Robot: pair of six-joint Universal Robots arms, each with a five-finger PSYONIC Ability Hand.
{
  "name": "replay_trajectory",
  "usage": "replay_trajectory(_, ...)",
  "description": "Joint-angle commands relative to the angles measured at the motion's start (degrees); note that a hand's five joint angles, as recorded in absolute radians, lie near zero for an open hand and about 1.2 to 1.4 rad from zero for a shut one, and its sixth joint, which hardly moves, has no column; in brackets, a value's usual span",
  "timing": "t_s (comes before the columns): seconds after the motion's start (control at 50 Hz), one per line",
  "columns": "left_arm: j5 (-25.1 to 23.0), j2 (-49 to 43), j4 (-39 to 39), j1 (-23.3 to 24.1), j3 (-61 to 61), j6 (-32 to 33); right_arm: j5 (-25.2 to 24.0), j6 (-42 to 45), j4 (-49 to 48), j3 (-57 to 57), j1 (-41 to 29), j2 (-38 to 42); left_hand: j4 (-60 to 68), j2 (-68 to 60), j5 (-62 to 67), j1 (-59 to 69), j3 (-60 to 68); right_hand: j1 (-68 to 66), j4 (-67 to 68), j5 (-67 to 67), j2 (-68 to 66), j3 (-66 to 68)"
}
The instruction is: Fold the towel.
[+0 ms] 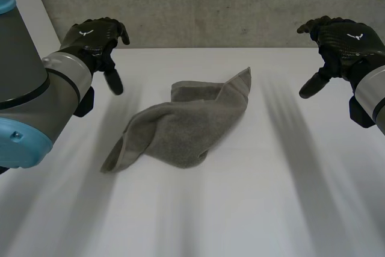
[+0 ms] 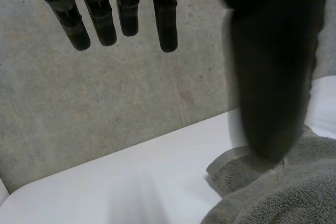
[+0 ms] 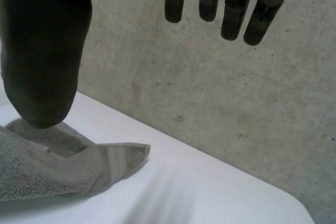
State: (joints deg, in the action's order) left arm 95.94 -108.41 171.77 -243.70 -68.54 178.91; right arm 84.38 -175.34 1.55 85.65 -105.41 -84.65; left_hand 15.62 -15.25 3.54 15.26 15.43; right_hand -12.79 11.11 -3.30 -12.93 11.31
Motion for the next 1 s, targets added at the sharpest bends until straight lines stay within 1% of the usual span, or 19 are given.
replay_trajectory(0.02,-0.2,0.3,0.0,0.1,0.0,0.0,-0.2,0.0,-2.3,0.7,0.0,-0.4,-3.4,3.0,-1.3,-3.0,-3.2,2.8,-1.1,3.3,2.9,-1.3)
replay_trajectory(0.36,-0.6,-0.4,0.0,0.1,-0.5,0.2,-1.8,0.5,-8.0,2.9,-0.1,-0.4,-3.2,2.8,-1.1,-2.9,-3.0,2.8,-1.1,3.3,2.9,-1.3)
replay_trajectory(0.4,-0.6,-0.7,0.1,0.1,-0.9,0.3,-5.5,0.7,-8.6,3.7,-0.2,0.1,-3.2,2.8,-1.1,-2.9,-3.0,2.8,-1.1,3.3,2.9,-1.3)
replay_trajectory(0.42,-0.6,-1.2,0.1,0.1,-1.5,0.2,-5.5,0.7,-8.6,3.7,-0.2,0.1,-3.2,2.8,-1.1,-2.9,-3.0,2.8,-1.1,3.3,2.9,-1.3)
replay_trajectory(0.44,-0.6,-1.2,0.1,0.1,-1.5,0.2,-8.4,0.8,-8.7,4.1,-0.3,0.5,-3.2,2.8,-1.1,-2.9,-3.0,2.8,-1.1,3.3,2.9,-1.3)
replay_trajectory(0.46,-0.6,-2.3,0.0,0.1,-2.6,0.1,-8.4,0.8,-8.7,4.1,-0.3,0.5,-3.2,2.8,-1.1,-2.9,-3.0,2.8,-1.1,3.3,2.9,-1.3)
replay_trajectory(0.5,-0.8,-3.7,0.1,0.2,-3.8,0.1,-13.9,1.2,-8.6,3.9,-0.6,3.9,-3.0,2.7,-1.0,-2.7,-2.9,2.8,-1.1,3.3,2.9,-1.3)
replay_trajectory(0.52,-0.8,-4.6,0.3,0.2,-5.1,0.5,-13.9,1.2,-8.6,3.9,-0.6,4.0,-3.0,2.7,-1.0,-2.7,-2.9,2.8,-1.1,3.3,2.9,-1.3)
replay_trajectory(0.56,-0.8,-5.7,0.8,0.2,-6.3,0.7,-16.6,1.8,-8.5,1.6,-1.0,9.8,-2.7,2.3,-0.6,-2.4,-2.5,2.8,-1.1,3.3,2.9,-1.3)
replay_trajectory(0.6,-0.8,-7.0,1.6,0.2,-7.0,0.8,-17.3,1.8,-8.2,-0.8,-2.2,13.0,-2.7,2.3,-0.6,-2.4,-2.5,2.2,-0.6,2.7,2.4,-0.8)
replay_trajectory(0.62,-0.8,-8.7,2.9,0.2,-7.2,0.8,-17.3,1.8,-8.2,-0.8,-2.3,13.0,-3.0,2.7,-1.0,-2.7,-2.9,2.2,-0.5,2.7,2.3,-0.7)
replay_trajectory(0.72,-0.8,-13.1,8.9,-0.7,-7.9,0.7,-15.0,3.2,-7.6,-12.6,-9.6,28.3,-3.4,3.0,-1.3,-3.0,-3.2,1.7,0.0,2.2,1.8,-0.2)
replay_trajectory(0.8,-1.3,-18.5,15.2,-1.5,-8.4,0.7,-12.3,4.3,-7.4,-18.4,-11.0,34.8,-3.4,3.0,-1.3,-3.0,-3.2,1.5,0.2,2.0,1.7,0.0)
replay_trajectory(0.88,-1.6,-21.5,18.2,-1.6,-7.8,0.6,-8.5,5.4,-7.4,-24.8,-12.4,43.2,-3.2,2.8,-1.1,-2.9,-3.0,-2.3,4.0,-1.8,-2.2,3.8)
replay_trajectory(0.9,-1.6,-22.7,19.4,-1.6,-7.5,0.7,-8.5,5.4,-7.4,-24.8,-12.4,43.3,-3.1,2.7,-1.0,-2.7,-2.9,-2.3,4.0,-1.8,-2.2,3.8)
replay_trajectory(0.94,-1.6,-23.7,20.5,-1.6,-7.2,0.7,-6.5,6.1,-6.7,-28.2,-13.7,46.7,-2.9,2.5,-0.8,-2.5,-2.7,-11.2,12.9,-10.7,-11.1,12.7)
replay_trajectory(0.96,-1.7,-24.5,21.2,-1.6,-6.9,0.7,-6.5,6.1,-6.7,-28.2,-13.7,46.7,-2.4,2.0,-0.3,-2.0,-2.2,-11.3,12.9,-10.7,-11.1,12.7)
replay_trajectory(0.98,-1.7,-24.5,21.2,-1.6,-6.9,0.7,-5.7,6.7,-6.0,-29.3,-13.9,47.6,-2.4,2.0,-0.3,-2.0,-2.2,-20.4,22.1,-19.9,-20.3,21.9)
replay_trajectory(1.0,-1.8,-25.1,21.5,-1.5,-6.5,0.6,-5.7,6.7,-5.9,-29.3,-13.9,47.6,-1.7,1.3,0.4,-1.4,-1.5,-20.5,22.2,-20.0,-20.4,22.0)
